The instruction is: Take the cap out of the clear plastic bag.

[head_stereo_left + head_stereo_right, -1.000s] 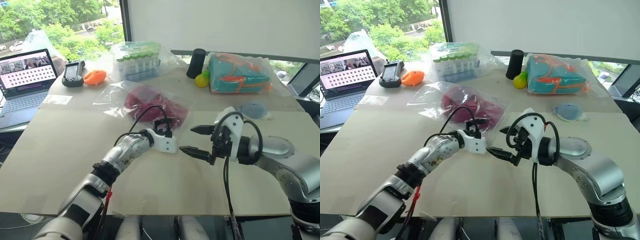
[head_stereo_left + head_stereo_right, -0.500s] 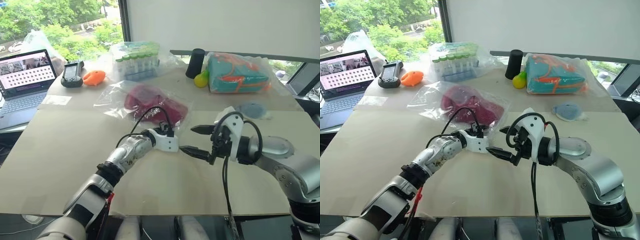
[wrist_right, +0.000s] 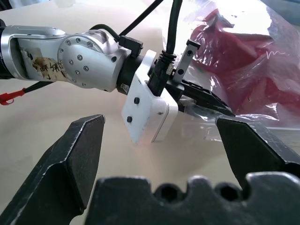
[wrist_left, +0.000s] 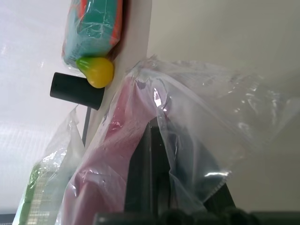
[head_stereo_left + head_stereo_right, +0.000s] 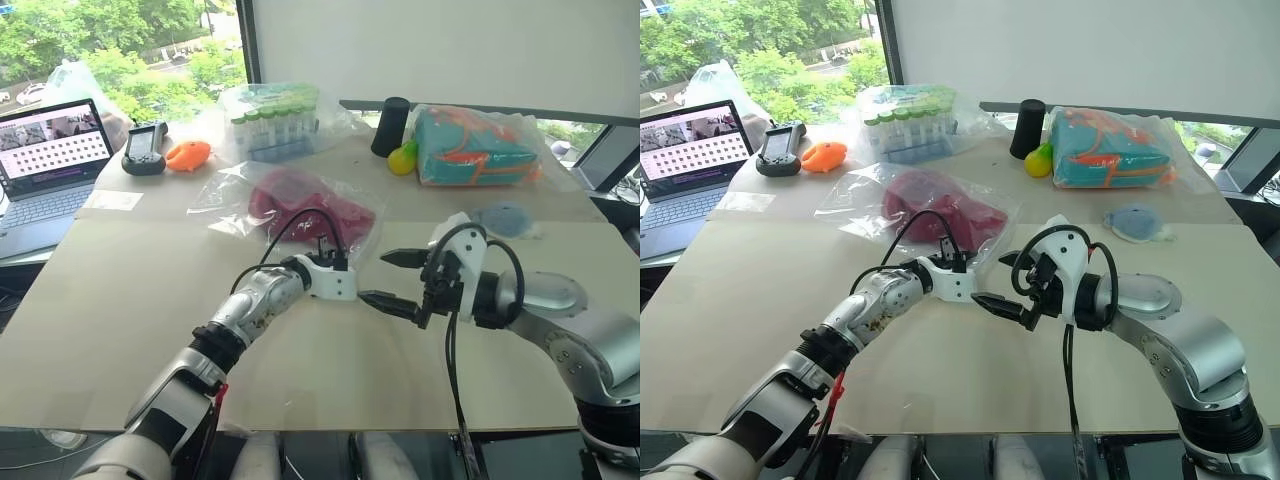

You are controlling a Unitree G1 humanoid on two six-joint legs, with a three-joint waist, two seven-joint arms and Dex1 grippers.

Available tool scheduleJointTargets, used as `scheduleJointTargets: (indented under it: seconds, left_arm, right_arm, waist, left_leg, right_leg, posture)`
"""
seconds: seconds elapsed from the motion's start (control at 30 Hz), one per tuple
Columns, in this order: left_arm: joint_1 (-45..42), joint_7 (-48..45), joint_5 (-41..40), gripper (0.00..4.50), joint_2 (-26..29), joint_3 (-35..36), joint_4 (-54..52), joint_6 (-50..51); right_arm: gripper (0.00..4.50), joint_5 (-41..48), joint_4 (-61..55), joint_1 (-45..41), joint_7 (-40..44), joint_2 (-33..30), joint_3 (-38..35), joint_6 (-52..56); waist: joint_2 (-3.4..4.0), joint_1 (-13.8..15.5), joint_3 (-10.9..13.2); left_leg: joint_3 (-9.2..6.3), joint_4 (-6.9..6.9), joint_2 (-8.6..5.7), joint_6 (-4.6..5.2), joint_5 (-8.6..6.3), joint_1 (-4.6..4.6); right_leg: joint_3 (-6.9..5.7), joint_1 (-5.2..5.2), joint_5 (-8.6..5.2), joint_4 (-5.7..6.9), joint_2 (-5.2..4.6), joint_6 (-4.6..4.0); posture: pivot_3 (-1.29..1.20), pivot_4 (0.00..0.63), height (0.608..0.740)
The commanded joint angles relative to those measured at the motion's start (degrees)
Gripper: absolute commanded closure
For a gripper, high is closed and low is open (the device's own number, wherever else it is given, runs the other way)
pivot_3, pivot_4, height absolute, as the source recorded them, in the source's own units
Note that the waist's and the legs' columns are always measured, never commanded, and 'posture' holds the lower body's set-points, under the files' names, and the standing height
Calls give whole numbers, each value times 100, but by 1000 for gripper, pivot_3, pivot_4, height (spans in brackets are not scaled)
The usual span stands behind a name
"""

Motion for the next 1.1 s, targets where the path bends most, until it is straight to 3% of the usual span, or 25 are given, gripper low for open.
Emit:
scheduleJointTargets:
  seconds: [0.03,0.43,0.57,0.7,0.83,1.1]
  left_arm:
    - [154,-75,-43,4418,91,-68,-81,-227]
    - [675,354,-501,4418,1929,507,-144,-2726]
    - [755,520,-1067,4418,2680,836,442,-4344]
    - [655,315,-1630,4418,3401,888,1868,-5962]
    - [330,619,-890,4418,3742,924,2900,-6357]
    - [-89,2280,1249,4418,4002,148,3621,-5372]
  right_arm:
    - [0,18,-191,-47,-3,-15,-139,-134]
    - [0,-1,-179,-81,-12,3,-79,-131]
    - [0,-38,-104,-117,42,-8,-49,-174]
    - [0,-157,59,-213,175,11,83,-286]
    - [0,-221,161,-316,249,69,158,-347]
    - [0,-318,272,-409,337,185,264,-428]
  waist:
    - [0,-3,0]
    - [2,-100,-1]
    - [2,-132,0]
    - [2,-126,0]
    - [2,-115,0]
    - [2,-10,0]
  left_leg:
    - [0,0,0,0,0,0]
    - [4,-2,8,0,0,13]
    - [6,-6,15,0,-1,4]
    - [9,-4,12,0,0,3]
    - [11,-4,13,0,0,3]
    - [13,-4,11,-1,-1,0]
  right_leg:
    - [0,0,0,0,0,0]
    - [3,2,10,4,2,-17]
    - [2,-11,12,3,3,-21]
    - [-3,-7,12,2,-5,-21]
    - [-6,-8,12,1,-2,-20]
    - [-7,-11,10,2,-2,-16]
  posture:
    - [0,150,740]
    - [0,150,740]
    - [0,150,740]
    - [0,150,740]
    - [0,150,740]
    - [0,150,740]
